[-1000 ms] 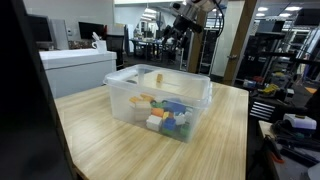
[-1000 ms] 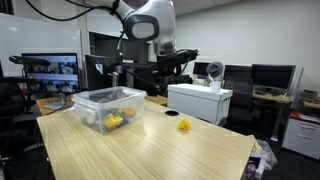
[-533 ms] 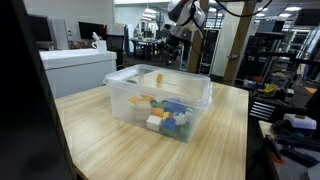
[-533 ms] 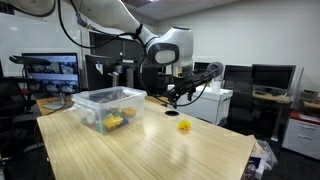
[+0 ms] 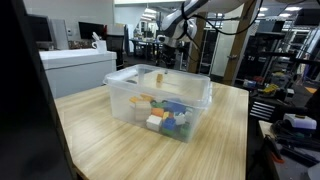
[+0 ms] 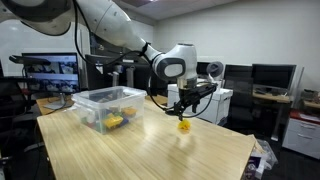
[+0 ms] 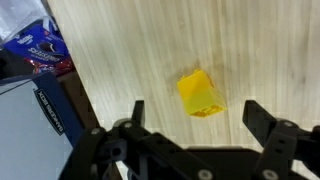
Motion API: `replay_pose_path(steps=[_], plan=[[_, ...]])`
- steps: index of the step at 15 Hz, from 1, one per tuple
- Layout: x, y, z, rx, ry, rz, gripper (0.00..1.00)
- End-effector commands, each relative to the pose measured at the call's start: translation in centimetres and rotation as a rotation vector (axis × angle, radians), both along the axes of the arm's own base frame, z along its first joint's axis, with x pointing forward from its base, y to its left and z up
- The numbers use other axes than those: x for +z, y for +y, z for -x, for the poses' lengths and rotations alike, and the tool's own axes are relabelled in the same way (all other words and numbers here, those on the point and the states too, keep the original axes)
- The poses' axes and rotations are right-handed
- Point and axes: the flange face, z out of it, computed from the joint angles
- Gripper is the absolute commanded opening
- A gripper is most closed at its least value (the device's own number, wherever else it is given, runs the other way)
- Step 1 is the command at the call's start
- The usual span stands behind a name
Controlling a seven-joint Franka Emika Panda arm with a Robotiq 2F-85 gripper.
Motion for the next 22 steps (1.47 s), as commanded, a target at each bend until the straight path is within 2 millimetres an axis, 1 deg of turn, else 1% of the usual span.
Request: replay_pose_path(steps=[1, 4, 5, 6, 8, 10, 11, 12, 14, 15, 17, 19, 21, 22], plan=[[-1.8, -0.4, -1.0, -0.012, 0.054, 0.046, 1.00], [-4.2, -0.3, -1.5, -0.012, 0.103, 0.072, 0.99], [-4.8, -0.2, -1.6, -0.010, 0.116, 0.071, 0.75], [-5.3, 0.0, -1.7, -0.005, 0.126, 0.071, 0.74], [-5.9, 0.6, -1.9, 0.014, 0.144, 0.066, 0.60], [-5.5, 1.3, -2.1, 0.042, 0.155, 0.062, 0.46], [-5.2, 1.8, -2.3, 0.050, 0.162, 0.060, 0.38], [-4.8, 2.3, -2.4, 0.056, 0.163, 0.060, 0.32], [-3.4, 3.3, -2.5, 0.050, 0.154, 0.082, 0.16], [-1.6, 3.8, -2.2, 0.023, 0.144, 0.098, 0.13], [0.5, 4.8, -2.4, -0.007, 0.135, 0.112, 0.13], [3.7, 6.0, -2.3, -0.051, 0.133, 0.137, 0.13], [7.2, 8.5, -2.0, -0.057, 0.125, 0.136, 0.13], [8.8, 10.4, -1.6, -0.024, 0.114, 0.122, 0.13]])
